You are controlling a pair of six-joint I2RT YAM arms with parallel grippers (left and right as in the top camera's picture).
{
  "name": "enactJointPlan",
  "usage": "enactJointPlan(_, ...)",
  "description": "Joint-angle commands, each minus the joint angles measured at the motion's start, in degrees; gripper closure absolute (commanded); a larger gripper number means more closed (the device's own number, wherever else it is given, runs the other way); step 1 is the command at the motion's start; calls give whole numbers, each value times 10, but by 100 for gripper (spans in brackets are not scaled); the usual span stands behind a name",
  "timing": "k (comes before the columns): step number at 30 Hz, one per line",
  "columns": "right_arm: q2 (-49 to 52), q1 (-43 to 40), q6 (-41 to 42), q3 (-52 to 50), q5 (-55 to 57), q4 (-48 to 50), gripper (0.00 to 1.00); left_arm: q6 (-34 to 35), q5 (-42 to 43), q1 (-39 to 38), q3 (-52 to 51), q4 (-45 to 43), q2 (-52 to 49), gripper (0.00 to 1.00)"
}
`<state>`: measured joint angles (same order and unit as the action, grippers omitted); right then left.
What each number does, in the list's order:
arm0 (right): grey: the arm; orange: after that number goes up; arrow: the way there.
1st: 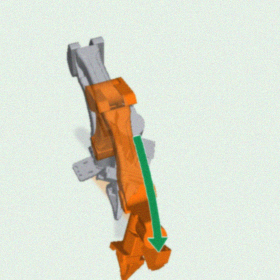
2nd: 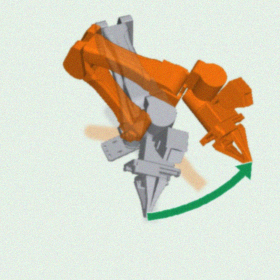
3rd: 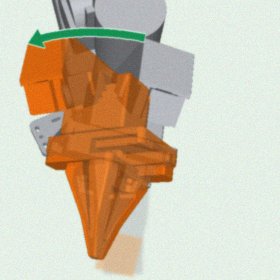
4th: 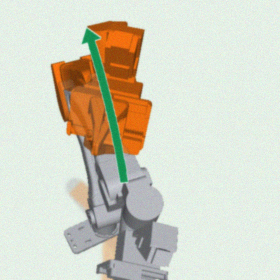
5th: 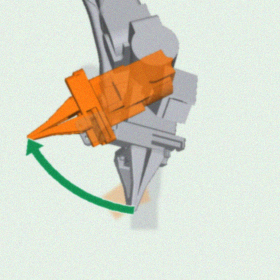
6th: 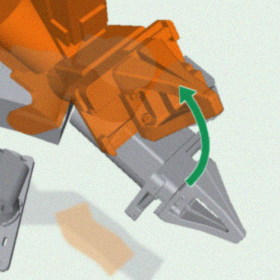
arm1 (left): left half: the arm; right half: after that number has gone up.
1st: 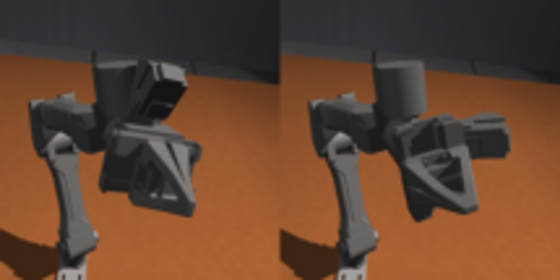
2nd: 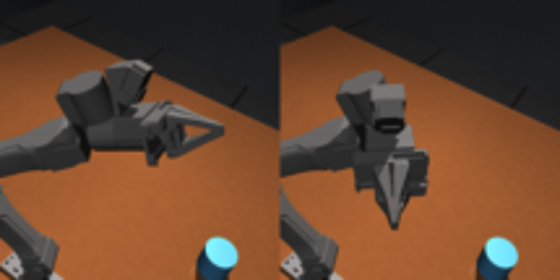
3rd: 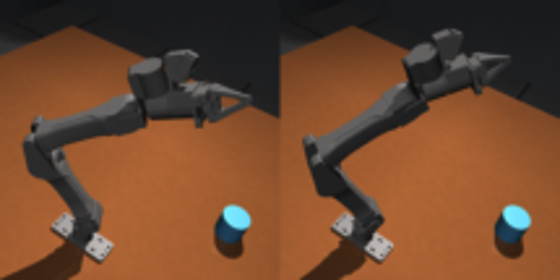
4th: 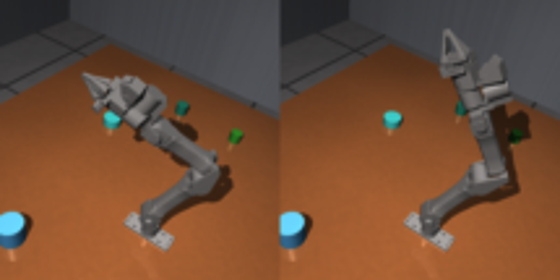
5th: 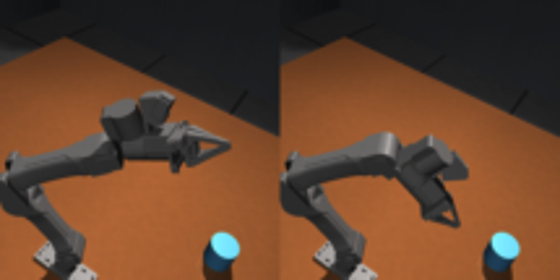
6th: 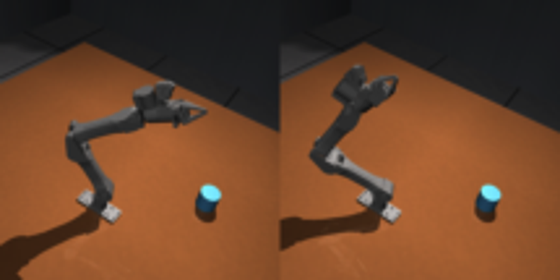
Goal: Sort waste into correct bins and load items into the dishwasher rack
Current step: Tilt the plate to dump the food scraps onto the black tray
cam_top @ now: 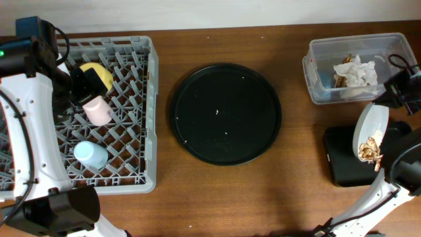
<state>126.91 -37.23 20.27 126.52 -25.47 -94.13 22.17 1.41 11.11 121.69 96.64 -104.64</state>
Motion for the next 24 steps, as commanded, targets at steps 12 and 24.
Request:
enactJointPlan(12, -55, -101, -96, -1, -163, -32, 96, 7, -7, 3, -1, 1, 16, 1)
enactJointPlan(24, -57, -123, -141, -1, -273, -32, 96, 7, -7, 3, -1, 1, 16, 1)
